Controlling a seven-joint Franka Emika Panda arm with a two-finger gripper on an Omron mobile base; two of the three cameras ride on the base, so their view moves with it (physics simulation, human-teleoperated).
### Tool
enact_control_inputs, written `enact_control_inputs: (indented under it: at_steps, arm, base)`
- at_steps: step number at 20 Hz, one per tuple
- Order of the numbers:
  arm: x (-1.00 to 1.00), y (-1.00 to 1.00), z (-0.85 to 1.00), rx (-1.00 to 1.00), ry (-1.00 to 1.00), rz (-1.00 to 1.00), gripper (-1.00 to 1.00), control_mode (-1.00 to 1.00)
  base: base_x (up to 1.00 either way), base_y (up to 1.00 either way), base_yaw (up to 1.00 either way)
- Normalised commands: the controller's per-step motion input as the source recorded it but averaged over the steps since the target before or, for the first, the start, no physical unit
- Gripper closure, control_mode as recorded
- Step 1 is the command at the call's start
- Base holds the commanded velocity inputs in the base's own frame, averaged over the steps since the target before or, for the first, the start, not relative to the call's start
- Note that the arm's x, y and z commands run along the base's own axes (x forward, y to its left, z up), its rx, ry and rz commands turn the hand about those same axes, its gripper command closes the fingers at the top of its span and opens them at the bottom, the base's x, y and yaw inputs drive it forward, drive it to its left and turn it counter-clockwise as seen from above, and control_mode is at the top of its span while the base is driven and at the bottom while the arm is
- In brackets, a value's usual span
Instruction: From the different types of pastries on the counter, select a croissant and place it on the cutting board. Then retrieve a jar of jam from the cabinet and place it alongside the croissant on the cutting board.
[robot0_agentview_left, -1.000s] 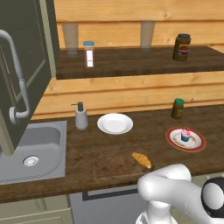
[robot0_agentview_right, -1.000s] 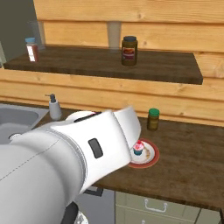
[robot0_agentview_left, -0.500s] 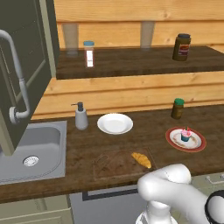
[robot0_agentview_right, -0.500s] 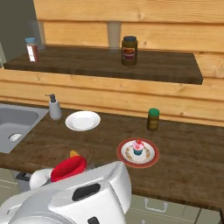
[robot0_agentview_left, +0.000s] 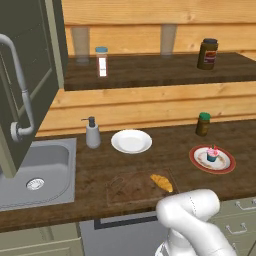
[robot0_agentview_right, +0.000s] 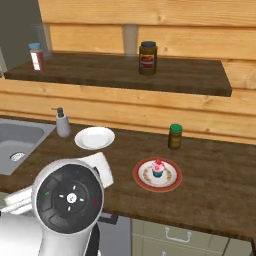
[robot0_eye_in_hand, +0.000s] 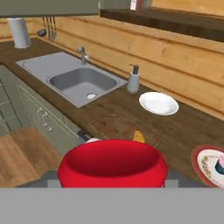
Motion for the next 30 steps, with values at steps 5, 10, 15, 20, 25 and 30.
enact_control_inputs:
  at_steps: [5, 10, 15, 20, 25, 30]
  arm:
    - [1.00, 0.92, -0.78, 0.21, -0.11, 0.19, 1.00, -1.00]
    - [1.00, 1.00, -0.46, 0.25, -0.21, 0.00, 1.00, -1.00]
    - [0.99, 0.39, -0.94, 0.15, 0.00, 0.60, 1.00, -1.00]
    - [0.68, 0.00, -1.00, 0.12, 0.00, 0.88, 1.00, -1.00]
    - [0.23, 0.22, -0.42, 0.05, 0.00, 0.43, 1.00, -1.00]
    - [0.37, 0.40, 0.00, 0.00, 0.00, -0.17, 1.00, -1.00]
  base:
    - [0.00, 0.00, 0.00]
    - [0.00, 0.00, 0.00]
    - [0.00, 0.00, 0.00]
    - [0.00, 0.00, 0.00]
    - [0.00, 0.00, 0.00]
    - [0.00, 0.00, 0.00]
